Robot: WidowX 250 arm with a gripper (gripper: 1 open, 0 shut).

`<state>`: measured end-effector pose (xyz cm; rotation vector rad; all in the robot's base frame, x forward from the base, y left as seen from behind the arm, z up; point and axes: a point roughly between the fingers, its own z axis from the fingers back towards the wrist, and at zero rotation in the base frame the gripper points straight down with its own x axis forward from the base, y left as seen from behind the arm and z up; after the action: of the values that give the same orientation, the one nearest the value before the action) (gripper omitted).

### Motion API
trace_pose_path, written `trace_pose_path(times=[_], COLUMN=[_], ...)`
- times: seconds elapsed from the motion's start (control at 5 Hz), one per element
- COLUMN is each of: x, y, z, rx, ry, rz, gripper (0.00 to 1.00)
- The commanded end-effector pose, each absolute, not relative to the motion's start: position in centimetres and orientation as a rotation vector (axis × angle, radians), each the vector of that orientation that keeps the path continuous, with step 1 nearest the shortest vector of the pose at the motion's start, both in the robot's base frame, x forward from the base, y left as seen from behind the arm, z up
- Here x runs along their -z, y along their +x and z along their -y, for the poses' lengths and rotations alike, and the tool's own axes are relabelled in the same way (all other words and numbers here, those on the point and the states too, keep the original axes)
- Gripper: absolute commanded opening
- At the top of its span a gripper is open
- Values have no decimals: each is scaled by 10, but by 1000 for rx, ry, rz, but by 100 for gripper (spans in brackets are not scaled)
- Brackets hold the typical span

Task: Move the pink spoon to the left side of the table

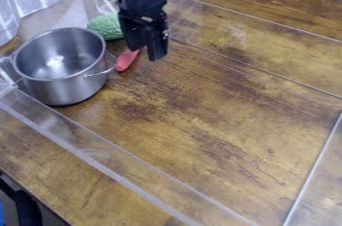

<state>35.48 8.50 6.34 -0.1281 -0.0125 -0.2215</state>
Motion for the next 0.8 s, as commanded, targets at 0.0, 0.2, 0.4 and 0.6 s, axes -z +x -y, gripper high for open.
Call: trace_pose_path(times=[0.0, 0.2, 0.4, 0.6], x=[-101, -105, -98, -89], y=[364, 366, 370, 374], z=[-74, -69, -72, -75], rx=[225, 192, 233, 276], ry=[-89, -86, -88, -90], rz=[102, 100, 91, 74], gripper=[0, 0, 0, 100])
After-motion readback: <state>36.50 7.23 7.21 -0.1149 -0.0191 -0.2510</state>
